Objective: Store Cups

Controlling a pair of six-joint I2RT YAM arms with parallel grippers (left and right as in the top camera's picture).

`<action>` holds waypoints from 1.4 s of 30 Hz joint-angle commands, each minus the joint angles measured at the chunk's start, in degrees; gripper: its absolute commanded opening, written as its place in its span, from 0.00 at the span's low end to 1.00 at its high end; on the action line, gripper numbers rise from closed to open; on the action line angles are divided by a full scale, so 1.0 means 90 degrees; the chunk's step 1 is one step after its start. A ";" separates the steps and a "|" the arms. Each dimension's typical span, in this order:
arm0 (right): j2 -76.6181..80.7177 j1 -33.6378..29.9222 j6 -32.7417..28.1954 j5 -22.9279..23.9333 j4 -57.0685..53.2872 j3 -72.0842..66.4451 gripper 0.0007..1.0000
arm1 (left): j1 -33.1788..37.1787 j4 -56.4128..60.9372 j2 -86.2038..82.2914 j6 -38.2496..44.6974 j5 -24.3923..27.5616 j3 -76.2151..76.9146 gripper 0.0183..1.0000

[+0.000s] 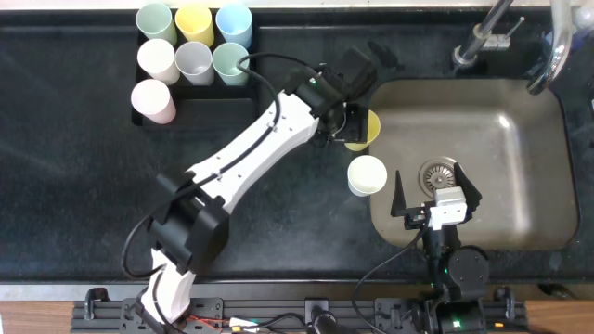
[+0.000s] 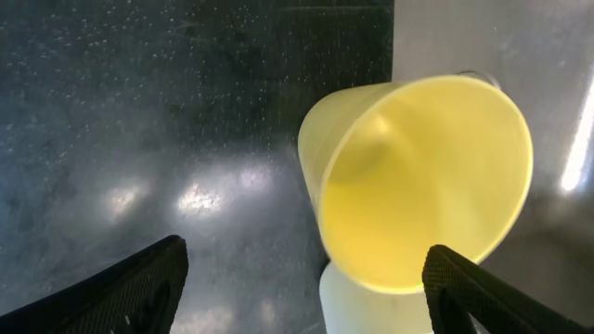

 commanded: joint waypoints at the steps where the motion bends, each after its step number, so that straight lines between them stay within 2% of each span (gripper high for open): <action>1: -0.0063 0.0034 0.0000 -0.0044 0.0029 -0.0087 1.00 | -0.0085 0.0121 0.0221 -0.0073 -0.0036 0.0182 0.81; 4: -0.0063 0.0034 0.0000 -0.0041 0.0029 -0.0087 0.99 | -0.0085 0.0248 0.0306 -0.0070 -0.0039 0.0187 0.73; 8: -0.0063 0.0034 0.0000 -0.0041 0.0032 -0.0087 1.00 | -0.0085 0.0430 0.0415 -0.0070 -0.0058 0.0204 0.57; 24: -0.0063 0.0034 0.0000 -0.0041 0.0029 -0.0087 1.00 | -0.0085 0.0432 0.0646 -0.0073 -0.0131 0.0342 0.07; 28: -0.0063 0.0034 0.0000 -0.0041 0.0029 -0.0087 0.99 | -0.0085 0.0464 0.0612 -0.0270 -0.0131 0.0432 0.02; 31: -0.0063 0.0034 0.0000 -0.0041 0.0029 -0.0087 1.00 | -0.0085 0.0466 0.0408 -0.0848 -0.0306 0.0432 0.02; 39: -0.0063 0.0034 0.0000 -0.0041 0.0029 -0.0087 1.00 | 0.0124 0.0126 -0.0828 -0.3235 -0.2069 0.0398 0.02; 42: -0.0063 0.0034 0.0000 -0.0041 0.0029 -0.0087 0.99 | 0.0469 -0.0223 -0.1326 -0.3806 -0.2482 0.0313 0.02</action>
